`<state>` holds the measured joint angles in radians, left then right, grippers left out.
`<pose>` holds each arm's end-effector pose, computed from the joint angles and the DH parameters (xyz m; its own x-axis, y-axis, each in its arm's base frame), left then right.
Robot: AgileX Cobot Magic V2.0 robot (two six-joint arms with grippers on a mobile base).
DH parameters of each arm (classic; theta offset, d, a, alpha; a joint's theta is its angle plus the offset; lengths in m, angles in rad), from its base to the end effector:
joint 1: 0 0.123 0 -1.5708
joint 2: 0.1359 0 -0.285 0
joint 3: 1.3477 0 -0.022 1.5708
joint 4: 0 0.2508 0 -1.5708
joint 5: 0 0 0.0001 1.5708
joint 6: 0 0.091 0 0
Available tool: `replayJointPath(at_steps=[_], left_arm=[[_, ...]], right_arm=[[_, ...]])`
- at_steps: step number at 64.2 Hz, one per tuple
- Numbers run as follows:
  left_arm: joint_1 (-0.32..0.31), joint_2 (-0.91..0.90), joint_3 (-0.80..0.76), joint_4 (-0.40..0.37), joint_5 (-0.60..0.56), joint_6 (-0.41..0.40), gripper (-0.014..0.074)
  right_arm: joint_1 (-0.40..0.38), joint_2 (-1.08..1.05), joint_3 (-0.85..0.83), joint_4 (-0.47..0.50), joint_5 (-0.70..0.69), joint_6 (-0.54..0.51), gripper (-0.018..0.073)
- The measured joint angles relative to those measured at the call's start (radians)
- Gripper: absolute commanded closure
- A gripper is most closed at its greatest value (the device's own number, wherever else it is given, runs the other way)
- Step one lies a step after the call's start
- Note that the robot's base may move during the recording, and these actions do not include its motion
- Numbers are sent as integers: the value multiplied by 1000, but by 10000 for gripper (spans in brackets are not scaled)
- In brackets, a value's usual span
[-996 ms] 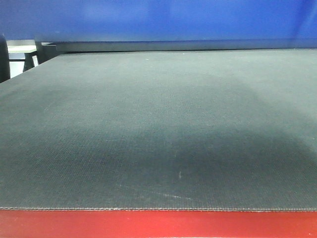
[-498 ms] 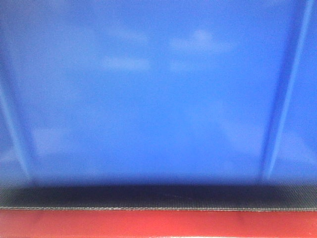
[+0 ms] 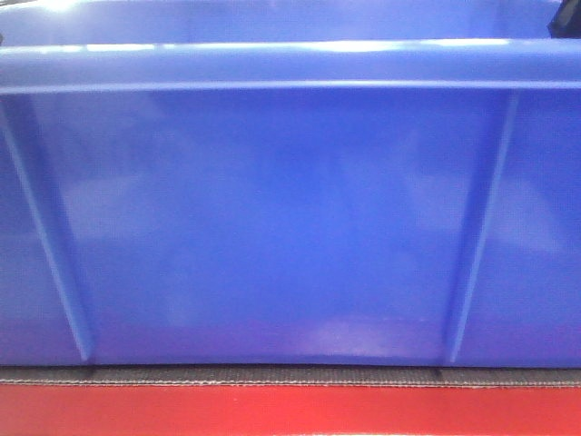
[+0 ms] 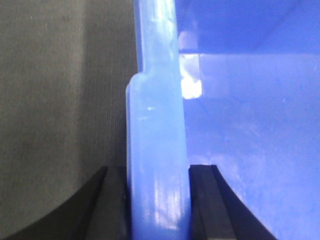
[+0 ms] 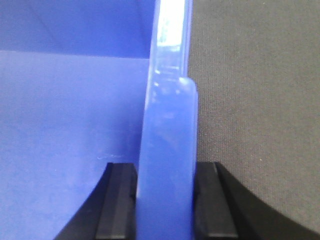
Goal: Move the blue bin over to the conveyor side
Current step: 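Lower the blue bin onto the grey conveyor belt with both grippers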
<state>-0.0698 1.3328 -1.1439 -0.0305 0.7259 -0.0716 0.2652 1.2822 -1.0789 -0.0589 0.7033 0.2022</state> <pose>0.2834 -0.0217 0.3359 -0.7390 -0.0428 -0.6724 0.0138 0.9968 -0.0786 0.2618 0.0675 0.3310 -0.7330 -0.0369 -0.6792 -0.1235 0.9891 0.0795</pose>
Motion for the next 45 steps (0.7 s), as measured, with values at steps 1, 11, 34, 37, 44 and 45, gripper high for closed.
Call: replayJointPath(at_steps=[1, 11, 34, 37, 44, 45], left_arm=[[0, 0, 0, 0, -4, 0, 615], [0, 0, 0, 4, -39, 0, 615], [0, 0, 0, 8, -41, 0, 423], [0, 0, 0, 8, -41, 0, 355], [0, -2, -2, 10, -71, 0, 248], [0, -2, -3, 10, -77, 0, 242]], right_arm=[[0, 1, 0, 0, -2, 0, 648], [0, 17, 0, 0, -32, 0, 648], [-2, 21, 0, 4, -44, 2, 641], [-2, 21, 0, 6, -42, 2, 623], [-2, 21, 0, 8, -39, 2, 446], [-2, 21, 0, 8, -38, 2, 409]])
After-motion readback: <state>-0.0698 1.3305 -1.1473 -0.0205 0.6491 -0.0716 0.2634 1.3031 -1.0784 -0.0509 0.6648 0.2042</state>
